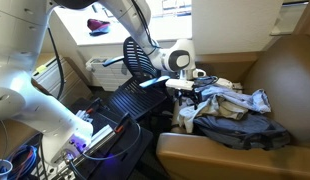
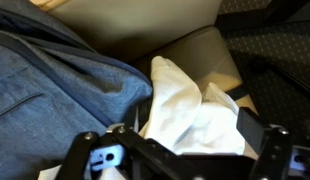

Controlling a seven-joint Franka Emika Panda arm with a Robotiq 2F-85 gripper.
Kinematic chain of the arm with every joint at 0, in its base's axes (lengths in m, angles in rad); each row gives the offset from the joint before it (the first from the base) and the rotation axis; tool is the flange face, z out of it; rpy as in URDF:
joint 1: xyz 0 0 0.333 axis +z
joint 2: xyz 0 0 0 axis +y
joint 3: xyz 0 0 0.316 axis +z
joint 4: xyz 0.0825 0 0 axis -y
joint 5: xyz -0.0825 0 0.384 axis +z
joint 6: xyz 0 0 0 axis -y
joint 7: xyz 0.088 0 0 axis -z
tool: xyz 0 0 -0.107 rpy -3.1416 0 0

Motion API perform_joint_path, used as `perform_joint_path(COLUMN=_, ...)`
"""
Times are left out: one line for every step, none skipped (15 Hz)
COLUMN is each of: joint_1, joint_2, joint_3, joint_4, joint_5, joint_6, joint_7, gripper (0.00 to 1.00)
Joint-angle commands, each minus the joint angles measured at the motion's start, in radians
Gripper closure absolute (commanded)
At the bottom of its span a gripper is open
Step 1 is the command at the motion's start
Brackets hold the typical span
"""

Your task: Put the grey cloth on the backrest of the black chair

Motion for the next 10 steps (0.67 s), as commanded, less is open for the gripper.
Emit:
perform_joint_path(joint_1=0.025, joint_2=0.031, joint_3=-0.019, joint_4=0.029, joint_5=0.002, joint_6=-0.020, joint_7=0.021, gripper=0.00)
perform_joint_path(joint_1=0.043, joint_2=0.054, joint_3=-0.029, joint_4=0.051, joint_5=-0.001, joint_6=-0.031, joint_7=0.038, gripper=0.00)
perform_joint_path(joint_1=0.054, joint_2=0.069, joint_3=-0.034, joint_4=0.065, joint_5=-0.002, joint_6=-0.037, joint_7=0.047, gripper=0.00)
perform_joint_path(joint_1=0.053, joint_2=0.067, joint_3=-0.040, joint_4=0.052, joint_5=0.002, joint_6=0.017, joint_7=0.069, gripper=0.00)
perform_joint_path(joint_1=0.037, joint_2=0.100, joint_3=-0.028, joint_4=0.086, joint_5=0.030, joint_6=0.054, joint_7=0.094, gripper=0.00)
perform_joint_path(joint_1=0.033, joint_2=0.134, joint_3=-0.032, joint_4=0.115, joint_5=0.049, joint_6=0.118, joint_7=0.136, gripper=0.00)
perform_joint_path(joint_1=0.023, joint_2=0.161, joint_3=-0.025, joint_4=0.142, joint_5=0.075, joint_6=0.153, joint_7=0.158, gripper=0.00)
perform_joint_path(joint_1=0.002, joint_2=0.192, joint_3=-0.008, joint_4=0.174, joint_5=0.111, joint_6=0.183, joint_7=0.171, gripper=0.00)
perform_joint_path(joint_1=0.002, joint_2=0.230, joint_3=-0.014, joint_4=0.204, joint_5=0.134, joint_6=0.230, joint_7=0.201, gripper=0.00)
perform_joint_path(joint_1=-0.007, joint_2=0.260, joint_3=-0.010, joint_4=0.232, joint_5=0.164, joint_6=0.265, joint_7=0.219, gripper=0.00)
